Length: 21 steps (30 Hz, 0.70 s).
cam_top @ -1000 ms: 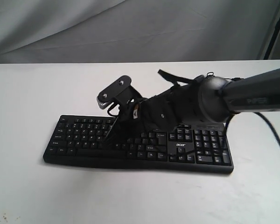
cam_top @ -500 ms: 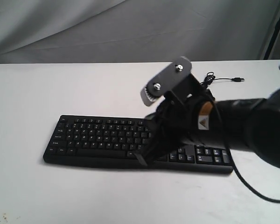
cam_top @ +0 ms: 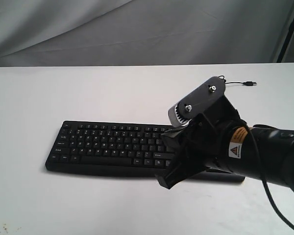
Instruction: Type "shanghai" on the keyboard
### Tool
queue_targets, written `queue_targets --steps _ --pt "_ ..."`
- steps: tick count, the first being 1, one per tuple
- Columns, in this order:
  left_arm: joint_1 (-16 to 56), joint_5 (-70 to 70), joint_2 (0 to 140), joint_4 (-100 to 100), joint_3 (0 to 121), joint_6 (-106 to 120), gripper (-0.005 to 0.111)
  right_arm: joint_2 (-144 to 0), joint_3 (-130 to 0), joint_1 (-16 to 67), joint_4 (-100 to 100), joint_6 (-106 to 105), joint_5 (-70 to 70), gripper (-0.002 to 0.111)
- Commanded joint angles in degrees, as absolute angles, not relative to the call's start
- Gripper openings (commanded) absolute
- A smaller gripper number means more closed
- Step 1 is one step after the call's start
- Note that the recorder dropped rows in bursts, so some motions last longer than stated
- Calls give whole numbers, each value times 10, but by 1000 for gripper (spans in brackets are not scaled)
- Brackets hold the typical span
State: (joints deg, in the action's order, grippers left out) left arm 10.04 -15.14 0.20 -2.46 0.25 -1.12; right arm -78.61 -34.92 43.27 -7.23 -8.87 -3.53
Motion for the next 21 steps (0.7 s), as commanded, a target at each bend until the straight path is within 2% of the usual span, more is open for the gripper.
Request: queue_targets --steps 1,6,12,21 --pt "102 -150 0 -25 0 -13 0 -781 -346 434 -75 -86 -45 0" --pt "102 -150 0 -25 0 -13 0 -741 -327 436 -75 -86 -41 0" --pt "102 -150 0 -25 0 -13 0 -625 -273 422 -75 -86 -14 0" --pt "102 -150 0 -25 0 -13 0 -358 -150 308 -75 -86 -14 0"
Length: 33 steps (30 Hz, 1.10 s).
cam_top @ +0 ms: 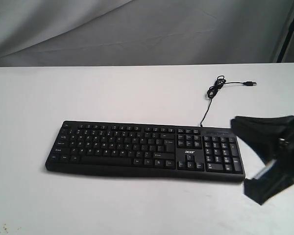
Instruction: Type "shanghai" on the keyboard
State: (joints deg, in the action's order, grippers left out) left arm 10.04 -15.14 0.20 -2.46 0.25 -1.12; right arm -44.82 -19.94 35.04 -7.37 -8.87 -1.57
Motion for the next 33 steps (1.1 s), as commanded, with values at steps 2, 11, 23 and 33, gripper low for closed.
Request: queue_targets --steps 2,11,23,33 --pt "102 -150 0 -25 0 -13 0 -271 -111 271 -76 -85 -14 0" --pt "102 -150 0 -25 0 -13 0 -85 -78 240 -76 -85 8 0" --pt "102 -150 0 -25 0 -13 0 -16 -15 192 -86 -81 16 0" --pt "102 -150 0 -25 0 -13 0 -17 0 194 -86 -81 34 0"
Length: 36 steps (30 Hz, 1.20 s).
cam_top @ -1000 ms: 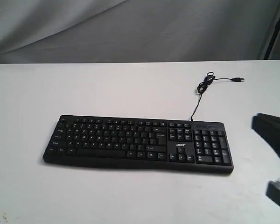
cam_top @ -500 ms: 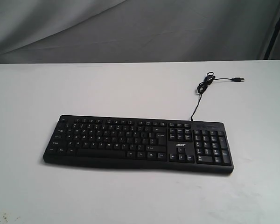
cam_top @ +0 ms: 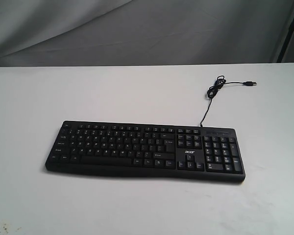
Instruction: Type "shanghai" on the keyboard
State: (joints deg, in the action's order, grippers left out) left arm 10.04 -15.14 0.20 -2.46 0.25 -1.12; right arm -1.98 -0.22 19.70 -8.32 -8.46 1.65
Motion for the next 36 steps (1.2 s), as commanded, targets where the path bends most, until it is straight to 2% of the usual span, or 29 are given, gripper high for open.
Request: queue_targets --steps 1,7,36 --pt "102 -150 0 -25 0 -13 0 -17 0 194 -86 -81 48 0" --pt "102 -150 0 -25 0 -13 0 -17 0 194 -86 -81 123 0" --pt "102 -150 0 -25 0 -13 0 -17 0 194 -86 -81 123 0"
